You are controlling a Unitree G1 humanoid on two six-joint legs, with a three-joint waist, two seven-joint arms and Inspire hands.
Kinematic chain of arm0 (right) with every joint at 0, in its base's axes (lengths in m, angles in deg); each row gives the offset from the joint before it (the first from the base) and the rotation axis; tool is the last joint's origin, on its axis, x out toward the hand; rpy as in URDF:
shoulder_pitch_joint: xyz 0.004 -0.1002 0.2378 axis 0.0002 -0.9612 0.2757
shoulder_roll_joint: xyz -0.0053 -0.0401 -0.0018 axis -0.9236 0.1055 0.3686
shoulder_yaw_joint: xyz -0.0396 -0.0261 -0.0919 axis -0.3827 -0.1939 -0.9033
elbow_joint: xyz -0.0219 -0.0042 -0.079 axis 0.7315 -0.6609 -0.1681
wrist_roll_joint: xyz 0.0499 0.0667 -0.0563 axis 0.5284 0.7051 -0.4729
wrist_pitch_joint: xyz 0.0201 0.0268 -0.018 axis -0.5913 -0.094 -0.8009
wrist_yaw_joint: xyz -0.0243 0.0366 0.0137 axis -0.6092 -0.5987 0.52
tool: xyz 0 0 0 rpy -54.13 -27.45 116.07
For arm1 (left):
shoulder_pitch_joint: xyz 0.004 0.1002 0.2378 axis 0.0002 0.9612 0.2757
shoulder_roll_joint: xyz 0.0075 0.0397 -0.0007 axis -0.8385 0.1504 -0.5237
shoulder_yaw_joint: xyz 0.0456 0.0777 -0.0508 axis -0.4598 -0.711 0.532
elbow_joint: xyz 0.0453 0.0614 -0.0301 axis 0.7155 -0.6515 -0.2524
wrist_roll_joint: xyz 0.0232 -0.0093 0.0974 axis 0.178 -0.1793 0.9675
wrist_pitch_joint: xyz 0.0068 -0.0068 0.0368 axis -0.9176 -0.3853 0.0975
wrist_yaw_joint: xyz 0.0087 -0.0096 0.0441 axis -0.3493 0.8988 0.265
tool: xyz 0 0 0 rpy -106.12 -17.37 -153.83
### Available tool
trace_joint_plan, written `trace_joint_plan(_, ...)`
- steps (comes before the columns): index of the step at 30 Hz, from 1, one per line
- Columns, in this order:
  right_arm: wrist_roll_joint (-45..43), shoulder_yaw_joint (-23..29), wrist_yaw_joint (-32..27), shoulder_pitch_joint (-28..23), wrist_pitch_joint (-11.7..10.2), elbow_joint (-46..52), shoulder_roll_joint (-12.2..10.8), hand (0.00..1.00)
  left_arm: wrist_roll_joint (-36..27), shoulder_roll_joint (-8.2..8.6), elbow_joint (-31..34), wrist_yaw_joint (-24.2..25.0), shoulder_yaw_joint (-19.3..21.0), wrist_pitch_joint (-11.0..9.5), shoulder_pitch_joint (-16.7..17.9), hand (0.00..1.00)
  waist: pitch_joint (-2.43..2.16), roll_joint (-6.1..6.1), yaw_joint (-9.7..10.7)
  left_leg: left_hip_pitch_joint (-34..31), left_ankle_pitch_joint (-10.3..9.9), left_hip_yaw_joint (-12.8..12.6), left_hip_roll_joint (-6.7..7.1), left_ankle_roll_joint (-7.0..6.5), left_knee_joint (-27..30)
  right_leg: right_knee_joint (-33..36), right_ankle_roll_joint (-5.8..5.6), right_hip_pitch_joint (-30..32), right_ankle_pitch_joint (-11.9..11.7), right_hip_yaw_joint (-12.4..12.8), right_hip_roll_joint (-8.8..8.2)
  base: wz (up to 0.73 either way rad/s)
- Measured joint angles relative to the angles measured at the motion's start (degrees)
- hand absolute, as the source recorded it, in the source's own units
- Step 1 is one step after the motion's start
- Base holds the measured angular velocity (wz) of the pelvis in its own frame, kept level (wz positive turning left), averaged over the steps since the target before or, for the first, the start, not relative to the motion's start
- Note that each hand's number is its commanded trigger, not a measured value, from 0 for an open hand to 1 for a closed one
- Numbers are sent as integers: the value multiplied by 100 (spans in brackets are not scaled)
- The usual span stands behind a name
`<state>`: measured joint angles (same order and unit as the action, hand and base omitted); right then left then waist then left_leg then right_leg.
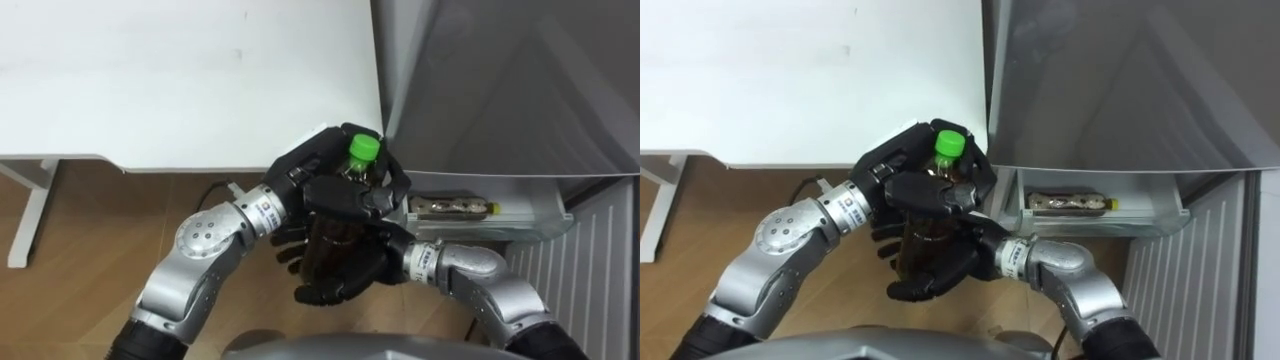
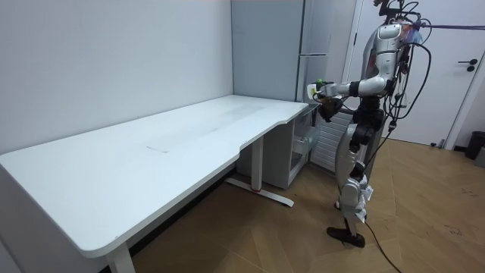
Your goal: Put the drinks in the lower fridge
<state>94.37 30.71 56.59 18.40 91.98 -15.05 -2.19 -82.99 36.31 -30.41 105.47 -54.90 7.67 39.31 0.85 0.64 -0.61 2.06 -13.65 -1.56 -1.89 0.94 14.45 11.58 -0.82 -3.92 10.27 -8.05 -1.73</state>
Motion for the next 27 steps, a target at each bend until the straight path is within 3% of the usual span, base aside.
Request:
trace_joint_plan(11,44,-109,10,0,-16,-10,76,100,-225,-3,-103,-32,23,15,0,99,-2,1,-17,-11,0,0,0,0,13,-7,0,4,0,4,0,0)
trace_joint_plan(12,55,-115,10,0,-16,-22,76,100,-226,-3,-103,-52,16,15,1,88,-3,1,-17,-18,0,0,0,0,21,-12,0,4,0,4,0,0)
trace_joint_plan(13,81,-124,10,-1,-17,-34,76,100,-238,-1,-103,-71,16,16,1,42,-3,1,-18,-31,0,1,0,0,28,-17,1,10,0,3,1,0)
trace_joint_plan(15,207,-146,11,-1,-22,-90,76,100,-320,2,-103,-121,25,16,1,0,-4,3,-17,-38,0,1,0,0,32,-26,1,16,0,3,1,0)
trace_joint_plan(27,890,-310,-38,-82,-55,-144,75,100,-458,21,-81,-252,62,16,-1,0,-25,42,-62,-2,0,-2,0,0,37,-42,2,-2,-1,5,2,0)
